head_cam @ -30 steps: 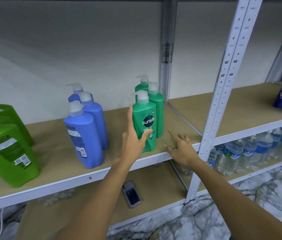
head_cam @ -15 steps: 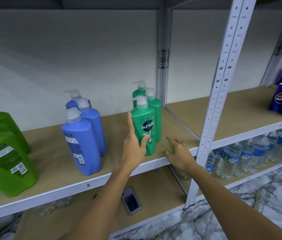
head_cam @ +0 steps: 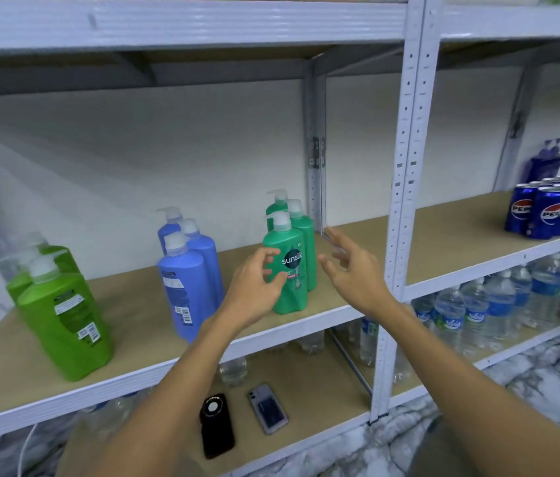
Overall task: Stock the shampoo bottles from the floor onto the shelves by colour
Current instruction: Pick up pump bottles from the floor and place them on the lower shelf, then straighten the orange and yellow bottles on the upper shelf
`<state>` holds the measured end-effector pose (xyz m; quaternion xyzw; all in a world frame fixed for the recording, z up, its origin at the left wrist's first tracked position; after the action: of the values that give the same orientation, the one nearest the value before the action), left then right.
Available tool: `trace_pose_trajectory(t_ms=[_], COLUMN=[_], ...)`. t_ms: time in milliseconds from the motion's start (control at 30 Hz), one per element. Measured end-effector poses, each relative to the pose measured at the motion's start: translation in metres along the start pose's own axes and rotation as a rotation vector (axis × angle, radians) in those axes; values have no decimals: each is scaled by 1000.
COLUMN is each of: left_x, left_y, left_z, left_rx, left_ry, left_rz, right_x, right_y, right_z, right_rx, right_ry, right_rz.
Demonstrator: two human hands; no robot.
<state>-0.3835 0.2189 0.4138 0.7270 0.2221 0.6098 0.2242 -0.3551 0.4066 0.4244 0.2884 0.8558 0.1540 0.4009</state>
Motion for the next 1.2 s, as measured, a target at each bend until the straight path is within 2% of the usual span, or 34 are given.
trace_pose_trajectory(t_ms=[133, 300, 567, 900, 1200], left_x=[51, 120, 220, 315, 368], left_y=[28, 68, 120, 165, 168], left_z=[18, 42, 56, 12, -54], left_rx=[-4, 68, 140, 244, 373], left_ry=[-54, -157, -302, -428, -493], left_rz=[7, 41, 19, 12, 13], right_x=[-42, -100, -154, -167, -158], right_y=[31, 70, 132, 199, 225], right_z=[-6, -24, -69, -167, -262], right_rx=[52, 121, 177, 272, 337], right_ry=[56, 140, 244, 321, 347], right_rz=[3, -25, -4, 37, 62])
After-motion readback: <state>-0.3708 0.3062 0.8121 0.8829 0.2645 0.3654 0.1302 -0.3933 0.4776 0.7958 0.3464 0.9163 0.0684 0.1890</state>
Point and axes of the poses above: each hand's wrist, its own z-axis away from the middle knuckle, its own y-axis out of the back of the hand, x = y × z, the point moved 10 cm from there along -z, towards the middle knuckle, and after that the axes turned 14 degrees about y, right-handed, at the moved point
